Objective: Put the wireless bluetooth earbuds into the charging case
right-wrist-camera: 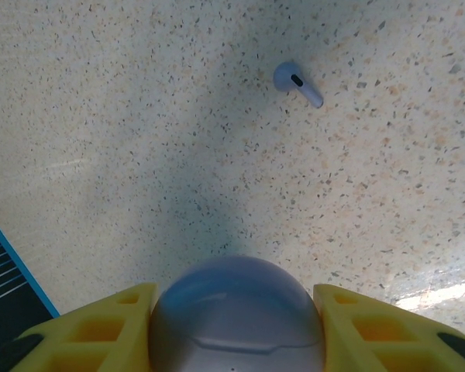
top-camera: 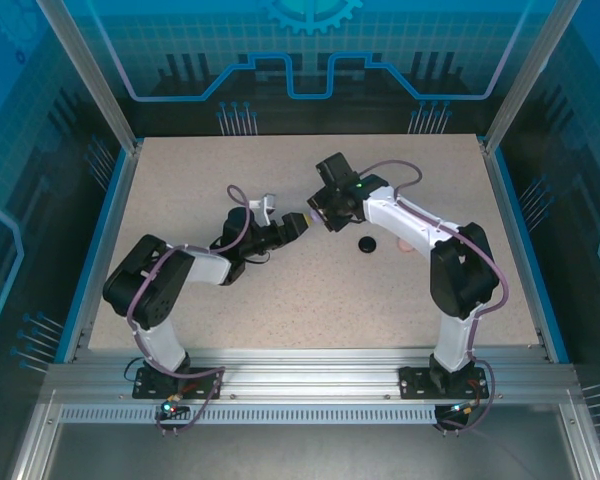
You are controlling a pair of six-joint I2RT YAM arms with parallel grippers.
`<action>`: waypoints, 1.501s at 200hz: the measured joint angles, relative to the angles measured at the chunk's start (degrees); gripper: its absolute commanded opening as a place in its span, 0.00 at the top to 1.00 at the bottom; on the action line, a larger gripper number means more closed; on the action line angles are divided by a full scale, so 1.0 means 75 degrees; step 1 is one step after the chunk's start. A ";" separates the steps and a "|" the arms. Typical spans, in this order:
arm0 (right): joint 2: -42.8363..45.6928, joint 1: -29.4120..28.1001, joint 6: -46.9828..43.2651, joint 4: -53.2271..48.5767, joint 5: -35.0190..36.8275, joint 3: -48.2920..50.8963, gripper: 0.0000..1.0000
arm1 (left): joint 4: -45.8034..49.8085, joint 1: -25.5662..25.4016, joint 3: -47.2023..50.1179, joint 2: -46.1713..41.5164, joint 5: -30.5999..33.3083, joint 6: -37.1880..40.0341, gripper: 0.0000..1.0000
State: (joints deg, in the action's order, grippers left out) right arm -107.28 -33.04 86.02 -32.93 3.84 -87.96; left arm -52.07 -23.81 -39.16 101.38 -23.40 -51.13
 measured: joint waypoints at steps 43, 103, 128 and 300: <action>0.0000 -0.0079 0.0082 0.0003 0.0000 0.0000 0.71 | -0.0300 -0.0052 -0.0213 0.0300 0.0026 -0.0189 0.29; 0.0000 -0.0096 0.0085 0.0003 0.0029 -0.0026 0.71 | -0.0414 -0.0230 -0.0475 0.0495 0.0087 -0.0201 0.38; 0.0000 -0.0096 0.0087 0.0003 0.0020 -0.0061 0.72 | -0.0516 -0.0259 -0.0487 0.0542 0.0169 -0.0207 0.42; -0.0044 -0.0227 0.0364 0.0099 0.0230 -0.0289 0.73 | -0.1498 -0.0522 -0.0501 0.0755 0.1151 -0.0597 0.84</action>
State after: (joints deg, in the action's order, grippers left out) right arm -107.61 -34.74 88.75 -32.18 5.56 -90.13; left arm -63.31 -27.73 -42.92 107.04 -14.76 -55.61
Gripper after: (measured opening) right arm 0.452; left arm 0.215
